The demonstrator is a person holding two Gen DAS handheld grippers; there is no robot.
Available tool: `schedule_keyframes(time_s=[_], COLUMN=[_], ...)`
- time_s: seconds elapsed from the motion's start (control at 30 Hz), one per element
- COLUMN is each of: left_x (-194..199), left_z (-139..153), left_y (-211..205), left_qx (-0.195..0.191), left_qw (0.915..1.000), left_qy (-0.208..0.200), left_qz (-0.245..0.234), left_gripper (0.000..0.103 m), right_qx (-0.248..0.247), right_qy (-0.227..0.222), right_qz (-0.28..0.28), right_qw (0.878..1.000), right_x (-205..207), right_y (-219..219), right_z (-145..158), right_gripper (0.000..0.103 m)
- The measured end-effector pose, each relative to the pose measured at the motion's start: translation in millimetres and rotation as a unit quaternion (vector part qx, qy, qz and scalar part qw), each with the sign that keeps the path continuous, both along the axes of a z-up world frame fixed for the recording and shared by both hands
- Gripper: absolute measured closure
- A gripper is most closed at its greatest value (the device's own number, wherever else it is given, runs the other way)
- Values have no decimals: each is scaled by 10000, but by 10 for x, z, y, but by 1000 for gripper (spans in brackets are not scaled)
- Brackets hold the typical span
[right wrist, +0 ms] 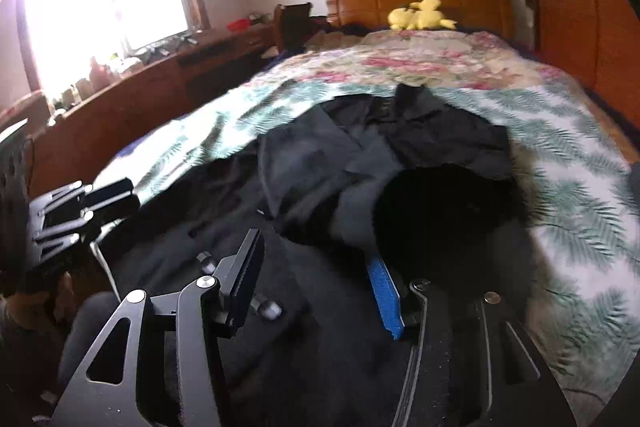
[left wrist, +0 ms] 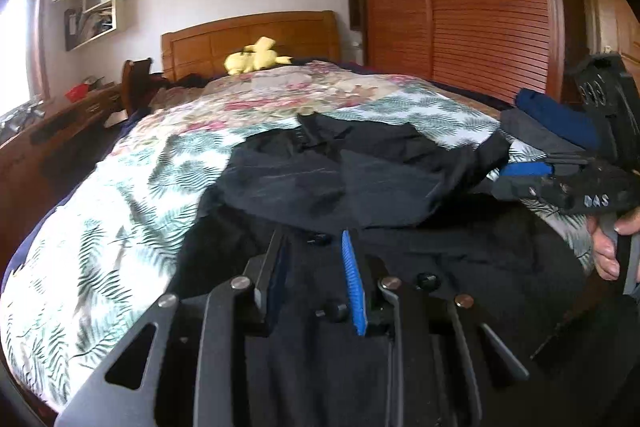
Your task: Fold large clothes
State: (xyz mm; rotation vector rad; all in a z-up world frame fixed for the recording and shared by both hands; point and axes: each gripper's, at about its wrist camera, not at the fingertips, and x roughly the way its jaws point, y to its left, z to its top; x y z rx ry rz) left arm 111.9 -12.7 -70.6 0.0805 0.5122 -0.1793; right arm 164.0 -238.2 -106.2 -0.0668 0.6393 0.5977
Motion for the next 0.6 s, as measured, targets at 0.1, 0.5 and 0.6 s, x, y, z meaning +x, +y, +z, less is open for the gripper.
schedule_keyframes(time_s=[0.1, 0.5, 0.6], left_x=[61, 332, 430], left_z=[25, 99, 113], left_y=[-244, -1300, -1582], left_qx=[45, 232, 215], left_qw=[9998, 9915, 9870], left_qy=[47, 348, 511], left_qz=[-212, -1230, -1511], left_gripper=[78, 78, 78], right_qx=[-151, -131, -175], right_qy=[47, 202, 232], right_qz=[-163, -1283, -1418], right_qw=[9997, 9914, 9895], right_x=[-123, -149, -165], right_y=[-299, -1413, -1539], right_z=[-40, -307, -341], right_gripper=[48, 47, 47])
